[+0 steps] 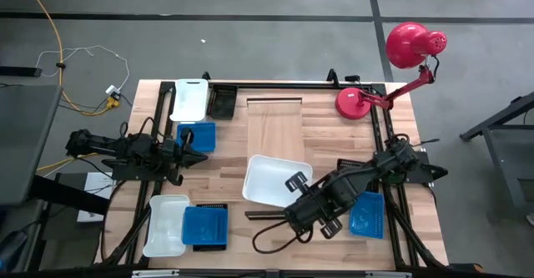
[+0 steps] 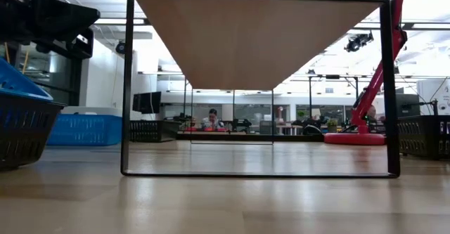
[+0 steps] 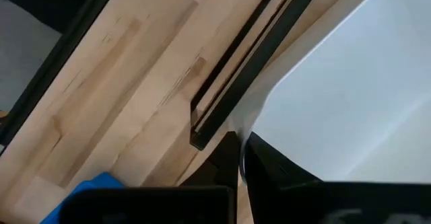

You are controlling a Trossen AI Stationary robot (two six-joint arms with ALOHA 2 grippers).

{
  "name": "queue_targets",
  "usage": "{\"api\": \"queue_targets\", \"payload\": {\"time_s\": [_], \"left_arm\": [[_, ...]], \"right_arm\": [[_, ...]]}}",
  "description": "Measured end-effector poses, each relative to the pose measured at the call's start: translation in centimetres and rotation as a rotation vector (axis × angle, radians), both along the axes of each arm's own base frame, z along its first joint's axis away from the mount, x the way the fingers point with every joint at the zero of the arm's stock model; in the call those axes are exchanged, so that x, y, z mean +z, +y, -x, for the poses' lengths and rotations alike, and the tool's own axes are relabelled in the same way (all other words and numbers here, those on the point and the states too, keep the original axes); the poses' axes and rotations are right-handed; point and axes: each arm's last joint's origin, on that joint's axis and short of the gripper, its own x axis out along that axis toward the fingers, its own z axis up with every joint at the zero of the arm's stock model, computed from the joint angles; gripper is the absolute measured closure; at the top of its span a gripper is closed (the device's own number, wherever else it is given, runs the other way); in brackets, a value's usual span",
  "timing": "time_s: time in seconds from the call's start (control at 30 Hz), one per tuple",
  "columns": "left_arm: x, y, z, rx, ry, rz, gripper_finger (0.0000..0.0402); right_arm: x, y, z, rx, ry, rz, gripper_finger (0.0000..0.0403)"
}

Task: Stack baskets on shelf by color
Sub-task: Put the right white bin on the shelf

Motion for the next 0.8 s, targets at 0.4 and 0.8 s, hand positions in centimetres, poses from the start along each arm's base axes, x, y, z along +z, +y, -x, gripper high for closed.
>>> {"api": "queue_targets", "payload": {"time_s": [0.4, 0.8], "left_arm": [[0.00, 0.00, 0.00, 0.000, 0.000, 0.000, 0.0401], [0.00, 0.00, 0.00, 0.000, 0.000, 0.000, 0.0401]], "right_arm": [[-0.01, -0.75, -0.41, -0.066, -0.001, -0.006, 0.0403], [-0.02, -0.45, -0.25, -0.180, -0.013, -0.014, 0.0360]]}}
